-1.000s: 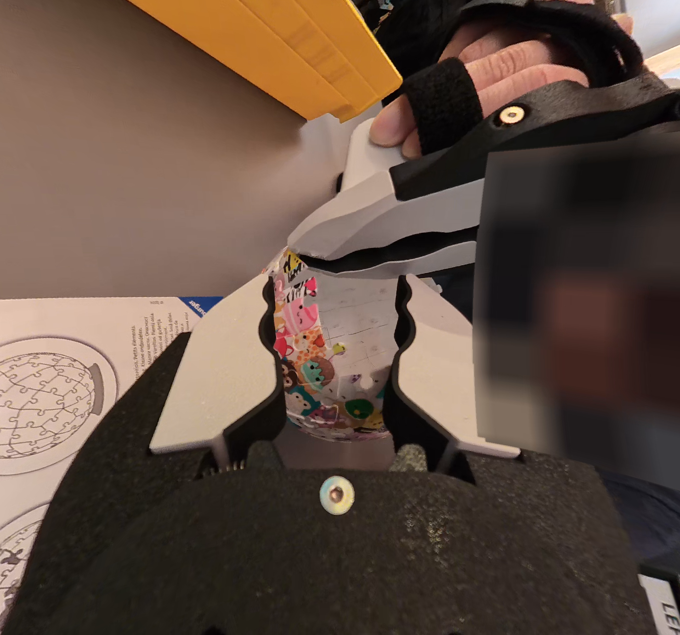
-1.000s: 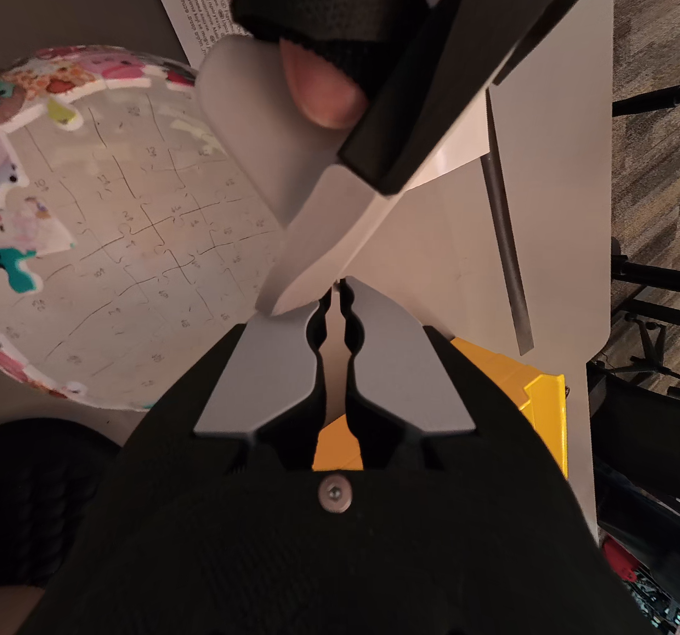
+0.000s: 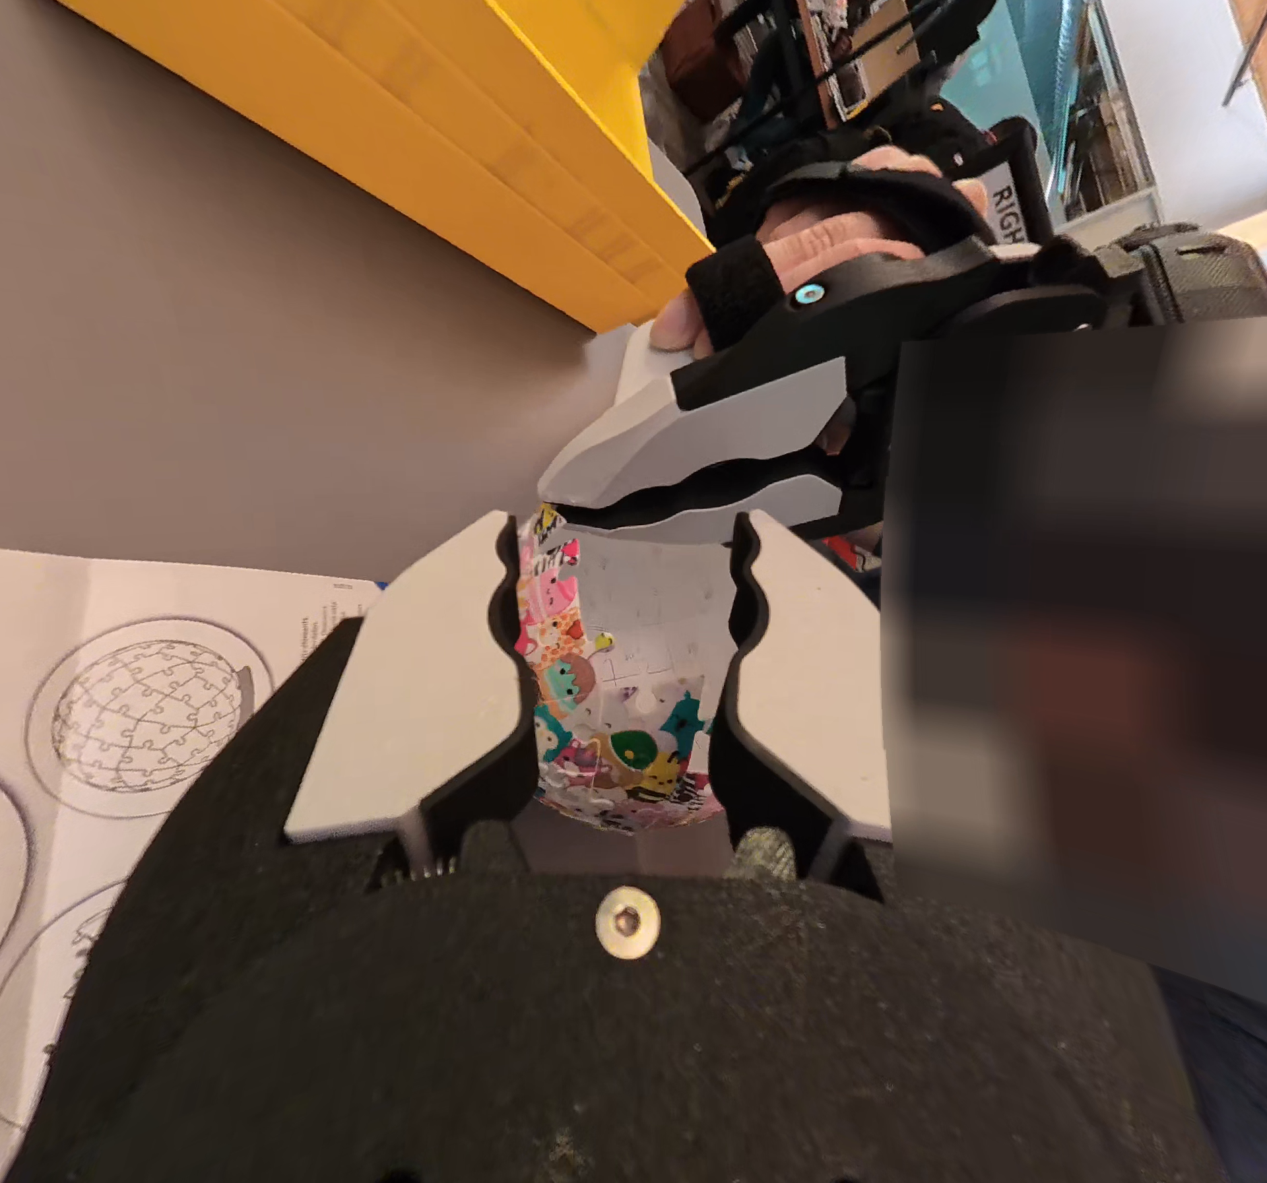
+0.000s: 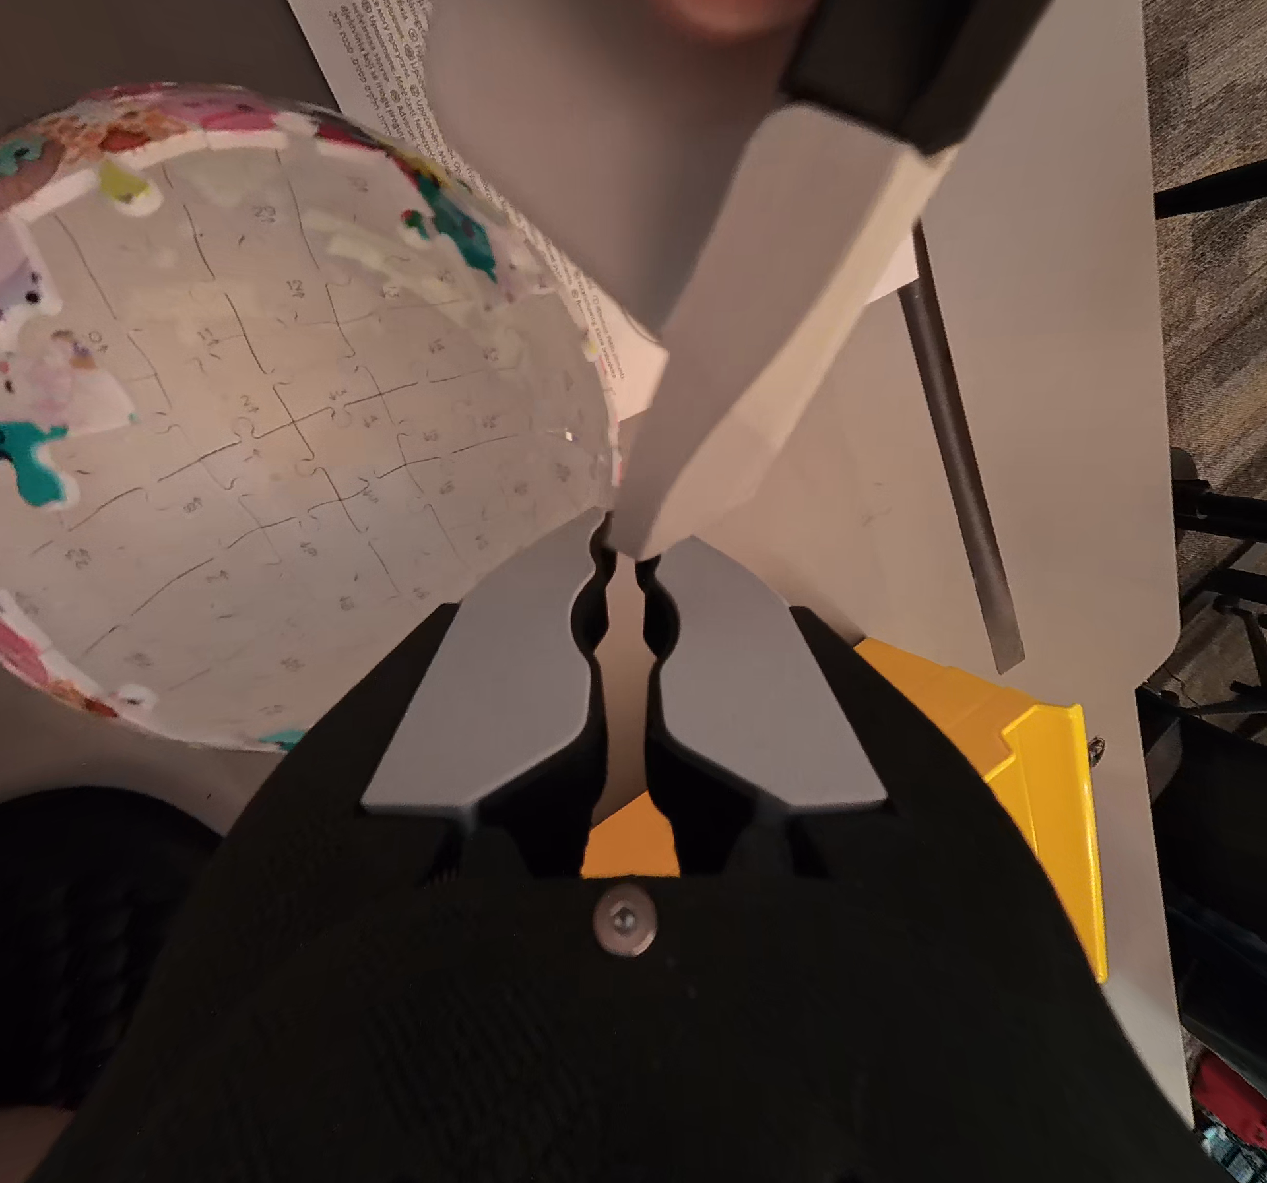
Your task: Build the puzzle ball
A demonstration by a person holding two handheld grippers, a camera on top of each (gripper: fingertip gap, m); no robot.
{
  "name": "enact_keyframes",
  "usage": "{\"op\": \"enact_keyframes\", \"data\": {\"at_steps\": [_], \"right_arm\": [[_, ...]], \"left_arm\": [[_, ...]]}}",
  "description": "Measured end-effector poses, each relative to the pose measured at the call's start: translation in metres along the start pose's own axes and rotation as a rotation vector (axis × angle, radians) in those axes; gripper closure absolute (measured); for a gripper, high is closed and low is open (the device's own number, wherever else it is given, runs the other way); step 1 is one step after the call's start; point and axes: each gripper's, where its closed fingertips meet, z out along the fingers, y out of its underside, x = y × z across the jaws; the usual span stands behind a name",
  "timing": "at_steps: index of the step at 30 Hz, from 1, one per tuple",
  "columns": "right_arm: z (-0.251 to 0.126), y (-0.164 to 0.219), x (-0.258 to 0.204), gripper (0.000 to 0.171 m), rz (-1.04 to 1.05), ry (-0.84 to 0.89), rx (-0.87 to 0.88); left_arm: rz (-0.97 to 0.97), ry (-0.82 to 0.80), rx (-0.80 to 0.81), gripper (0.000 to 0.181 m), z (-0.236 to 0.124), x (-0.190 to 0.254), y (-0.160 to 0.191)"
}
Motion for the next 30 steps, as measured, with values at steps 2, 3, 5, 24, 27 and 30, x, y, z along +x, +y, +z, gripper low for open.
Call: {"op": "enact_keyframes", "data": {"at_steps": [2,3,5,24,27,30], "right_arm": [[0.0002,0.0004,0.0,0.165,0.002,-0.002,0.002],[0.0004,0.0007,0.0002,0.165,0.004,-0.003,0.002],[0.0007,0.0009,0.0003,0.165,0.004,-0.004,0.004],[0.006,0.008,0.0059,0.163,0.035,0.006,-0.008],[0.0065,0.0086,0.0061,0.163,0.034,0.011,-0.013],[0.0053,0.0089,0.0054,0.164,0.038,0.005,-0.011]], "left_arm": [[-0.019,-0.013,0.014,0.123,-0.0013,-0.0027,-0.0017],[-0.026,-0.021,0.012,0.122,-0.0016,-0.0043,-0.0012],[-0.033,-0.026,0.005,0.122,-0.0013,-0.0058,0.0006],[-0.032,0.002,0.041,0.123,-0.0036,0.0,-0.0057],[-0.033,0.001,0.037,0.123,-0.0035,-0.0002,-0.0048],[-0.034,0.004,0.038,0.123,-0.0034,0.0001,-0.005]]}}
